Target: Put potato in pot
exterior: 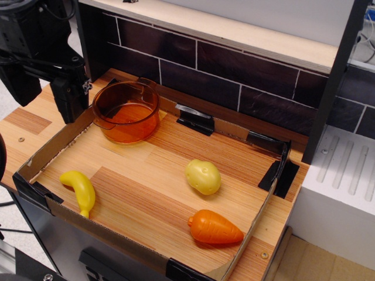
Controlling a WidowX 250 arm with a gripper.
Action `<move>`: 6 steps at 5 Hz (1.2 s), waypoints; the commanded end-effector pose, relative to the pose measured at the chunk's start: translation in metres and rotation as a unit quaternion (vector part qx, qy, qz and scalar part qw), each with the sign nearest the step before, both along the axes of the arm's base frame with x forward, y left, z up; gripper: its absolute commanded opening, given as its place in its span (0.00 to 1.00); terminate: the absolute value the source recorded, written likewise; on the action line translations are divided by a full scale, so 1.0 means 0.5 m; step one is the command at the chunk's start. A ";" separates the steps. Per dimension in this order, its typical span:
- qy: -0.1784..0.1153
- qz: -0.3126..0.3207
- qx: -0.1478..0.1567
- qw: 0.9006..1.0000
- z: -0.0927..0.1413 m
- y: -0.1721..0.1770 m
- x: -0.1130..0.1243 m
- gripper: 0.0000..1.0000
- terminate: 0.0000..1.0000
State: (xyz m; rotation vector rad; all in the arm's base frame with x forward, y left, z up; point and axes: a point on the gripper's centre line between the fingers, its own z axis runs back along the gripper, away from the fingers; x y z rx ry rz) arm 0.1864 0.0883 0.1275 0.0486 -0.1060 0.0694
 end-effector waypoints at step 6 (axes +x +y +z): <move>-0.025 0.432 -0.111 0.895 -0.056 -0.170 0.104 1.00 0.00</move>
